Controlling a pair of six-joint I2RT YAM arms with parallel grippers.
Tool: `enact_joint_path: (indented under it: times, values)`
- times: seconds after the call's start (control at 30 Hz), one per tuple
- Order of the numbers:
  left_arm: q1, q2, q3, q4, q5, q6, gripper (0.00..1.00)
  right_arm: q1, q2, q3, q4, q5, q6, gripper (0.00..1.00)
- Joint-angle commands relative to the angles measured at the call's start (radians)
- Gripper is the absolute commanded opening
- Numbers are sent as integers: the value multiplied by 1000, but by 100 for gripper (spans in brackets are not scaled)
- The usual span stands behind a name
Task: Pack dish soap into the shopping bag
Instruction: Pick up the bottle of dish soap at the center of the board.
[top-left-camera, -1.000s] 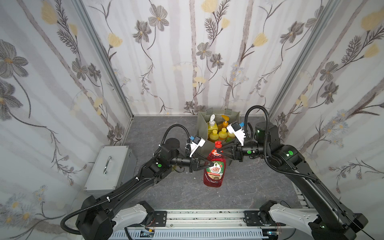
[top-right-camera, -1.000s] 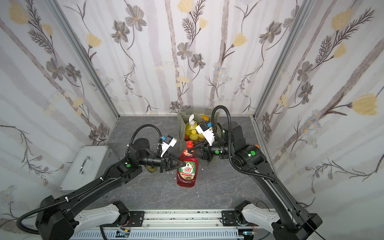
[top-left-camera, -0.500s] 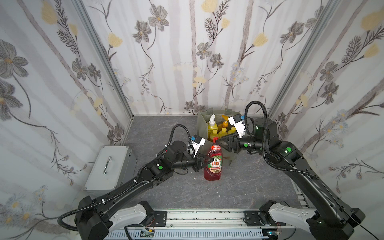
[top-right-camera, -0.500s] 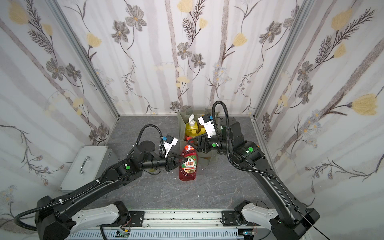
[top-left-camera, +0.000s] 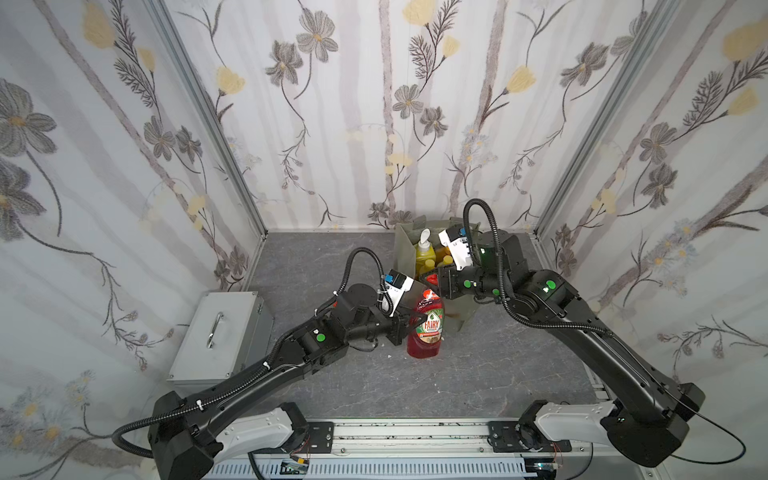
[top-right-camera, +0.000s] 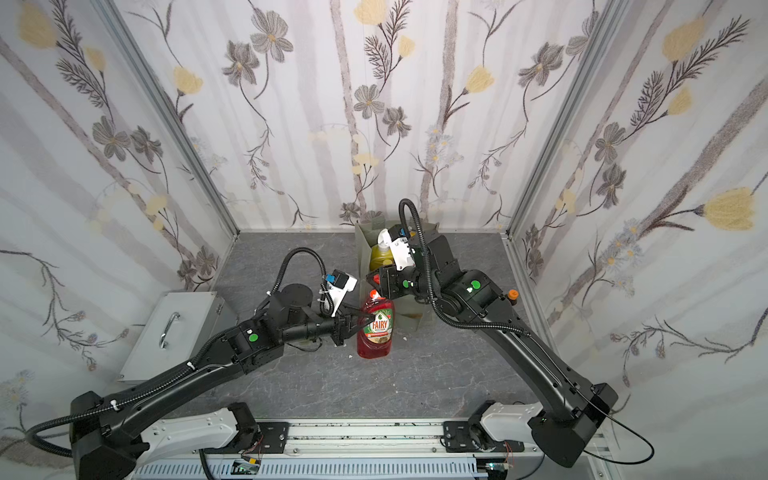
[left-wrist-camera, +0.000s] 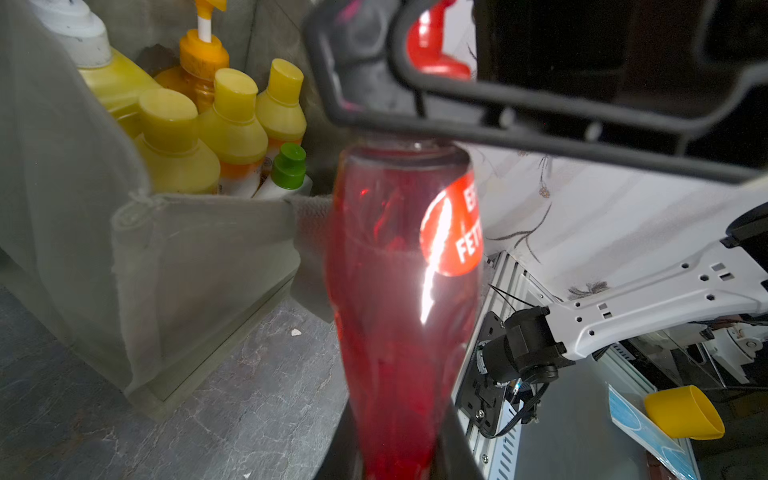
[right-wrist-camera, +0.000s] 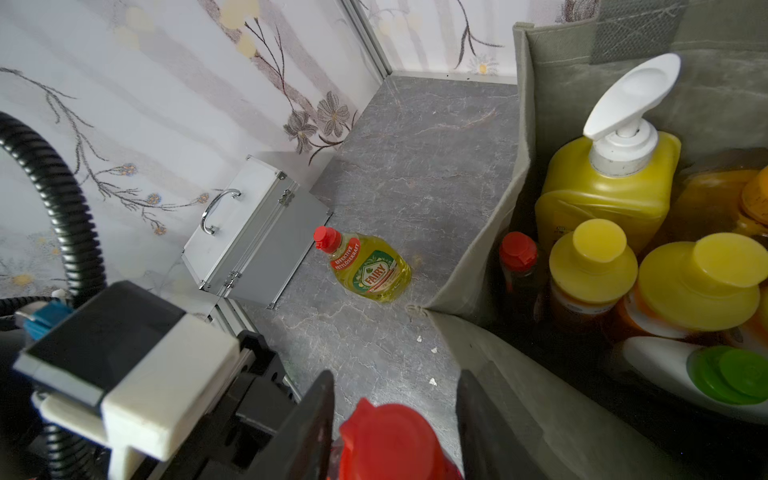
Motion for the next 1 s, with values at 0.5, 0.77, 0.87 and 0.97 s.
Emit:
enact_joint_path:
  times: [0.5, 0.77, 0.87, 0.97]
  values:
    - [0, -13, 23, 117, 22, -8, 71, 30, -42, -6, 63, 121, 35, 5]
    - [0, -94, 73, 4, -88, 29, 91, 32, -92, 50, 63, 128, 10, 3]
    - [4, -96, 148, -128, -232, 63, 91, 20, -120, 96, 54, 150, -8, 1]
    - [22, -64, 225, -226, -333, 79, 91, -22, -144, 138, 52, 175, -34, 0]
